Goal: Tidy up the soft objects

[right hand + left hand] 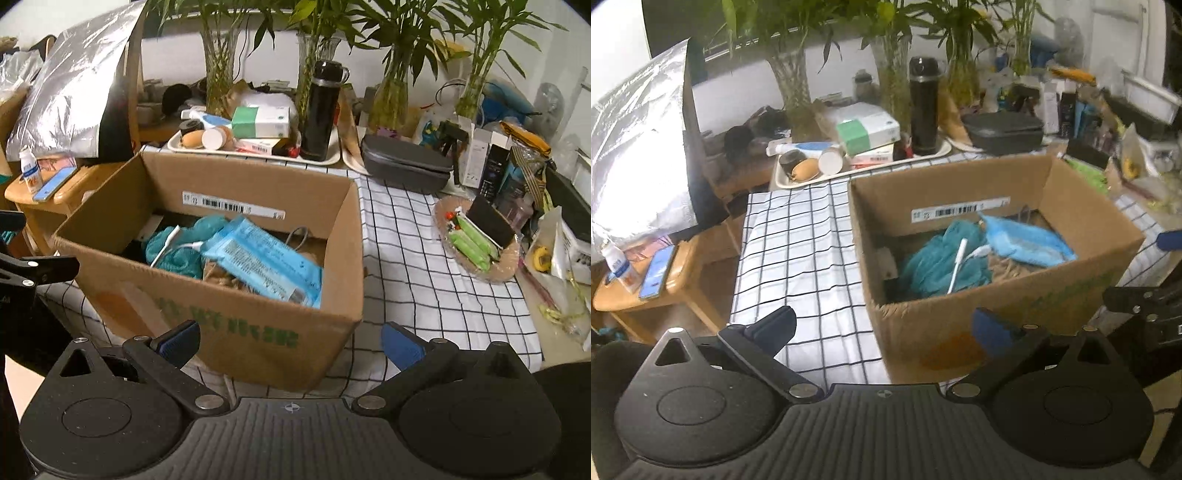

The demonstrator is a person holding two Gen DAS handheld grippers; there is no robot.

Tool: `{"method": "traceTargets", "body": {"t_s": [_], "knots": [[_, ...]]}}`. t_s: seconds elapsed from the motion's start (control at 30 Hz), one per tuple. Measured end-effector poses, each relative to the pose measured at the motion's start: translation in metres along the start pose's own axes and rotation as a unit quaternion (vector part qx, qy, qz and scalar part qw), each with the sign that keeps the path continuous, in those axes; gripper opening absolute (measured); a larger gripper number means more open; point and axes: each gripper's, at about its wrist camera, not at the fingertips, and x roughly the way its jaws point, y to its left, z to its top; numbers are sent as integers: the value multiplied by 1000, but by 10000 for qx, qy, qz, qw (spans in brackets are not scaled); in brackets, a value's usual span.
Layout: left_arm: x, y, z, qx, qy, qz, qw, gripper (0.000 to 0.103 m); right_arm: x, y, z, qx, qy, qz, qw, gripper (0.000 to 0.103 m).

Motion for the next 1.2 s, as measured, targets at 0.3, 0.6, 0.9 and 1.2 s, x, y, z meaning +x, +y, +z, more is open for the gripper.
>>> {"method": "traceTargets", "body": {"t_s": [0.3,0.6,0.9,1.2], "knots": [[2,-3,-4,36,32,59,10000,103,7,0,-2,63,107,-21,9999,103],[7,-1,-6,-92,165,11,9998,103,11,3,-2,23,135,-12,9999,103],[11,0,-6,-141,270,-15,9995,103,12,3,-2,33,136,-20,9999,103],[11,1,-6,-187,321,12,9993,103,11,2,-3,45,117,-27,9999,103]]}}
